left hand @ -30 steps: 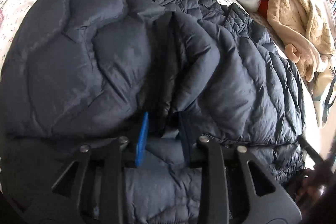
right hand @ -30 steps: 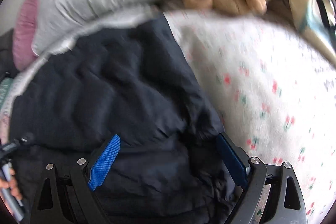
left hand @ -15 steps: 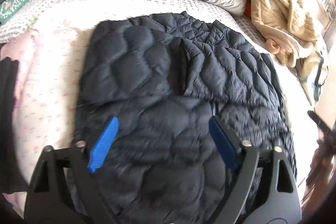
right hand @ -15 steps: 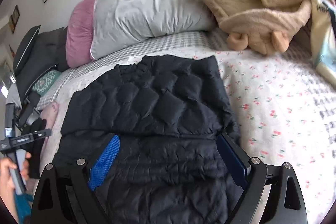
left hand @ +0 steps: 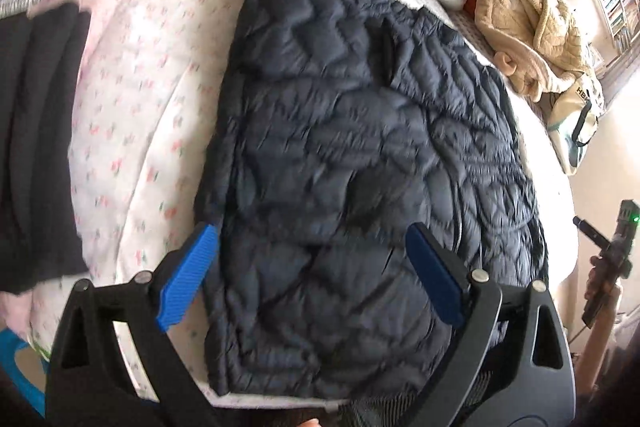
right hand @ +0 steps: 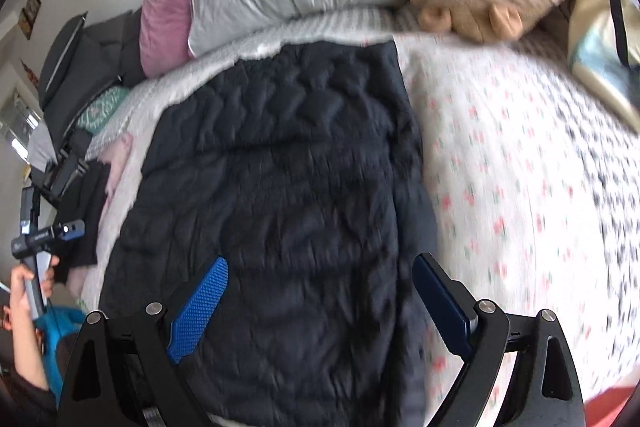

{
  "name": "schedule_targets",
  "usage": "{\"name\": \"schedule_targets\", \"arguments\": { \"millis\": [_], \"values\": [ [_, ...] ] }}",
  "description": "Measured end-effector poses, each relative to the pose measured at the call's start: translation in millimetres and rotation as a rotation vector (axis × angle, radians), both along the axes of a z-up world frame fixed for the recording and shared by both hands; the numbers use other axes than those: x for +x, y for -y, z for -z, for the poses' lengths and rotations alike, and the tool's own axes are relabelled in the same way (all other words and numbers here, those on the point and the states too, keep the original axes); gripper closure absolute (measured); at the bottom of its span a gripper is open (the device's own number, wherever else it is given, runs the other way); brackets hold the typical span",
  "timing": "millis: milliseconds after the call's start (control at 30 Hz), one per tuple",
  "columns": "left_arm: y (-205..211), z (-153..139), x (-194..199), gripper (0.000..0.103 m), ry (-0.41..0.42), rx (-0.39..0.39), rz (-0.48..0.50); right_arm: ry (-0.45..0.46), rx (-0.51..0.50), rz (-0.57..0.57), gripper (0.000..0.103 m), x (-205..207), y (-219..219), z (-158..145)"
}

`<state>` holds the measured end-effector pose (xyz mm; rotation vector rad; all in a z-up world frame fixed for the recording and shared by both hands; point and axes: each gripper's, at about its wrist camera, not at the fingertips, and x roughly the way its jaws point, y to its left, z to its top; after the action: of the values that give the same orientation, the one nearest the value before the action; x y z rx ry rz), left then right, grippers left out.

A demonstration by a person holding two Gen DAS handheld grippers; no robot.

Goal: Fold large clothes
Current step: 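Smooth the folded jacket flat with both grippers, then grasp the jacket hem with the right gripper while the left gripper grasps beside it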

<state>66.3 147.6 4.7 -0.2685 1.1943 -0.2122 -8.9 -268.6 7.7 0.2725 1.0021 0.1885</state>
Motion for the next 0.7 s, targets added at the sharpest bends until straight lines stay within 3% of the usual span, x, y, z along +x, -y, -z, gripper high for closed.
{"name": "schedule_targets", "arguments": {
  "millis": [267,400,467,533,700],
  "values": [
    [-30.6,62.7,-24.8,0.008,-0.145,-0.083,-0.018,-0.153,0.173,0.111,0.009,-34.1,33.0,61.5],
    [-23.1,89.8,-28.7,0.008,-0.236,-0.114,0.068,-0.26,0.224,0.165,0.009,-34.8,41.1,94.2],
    [-15.9,100.6,-31.5,0.008,-0.275,-0.119,0.112,-0.237,0.284,0.18,0.009,-37.6,45.9,92.4],
    [-8.6,108.9,-31.6,0.008,-0.315,-0.106,0.142,-0.293,0.312,0.172,0.009,-36.2,45.0,100.7],
    [5.5,115.0,-33.2,0.008,-0.341,-0.088,0.186,-0.32,0.276,0.14,0.01,-35.7,36.1,103.9]
  ]
}}
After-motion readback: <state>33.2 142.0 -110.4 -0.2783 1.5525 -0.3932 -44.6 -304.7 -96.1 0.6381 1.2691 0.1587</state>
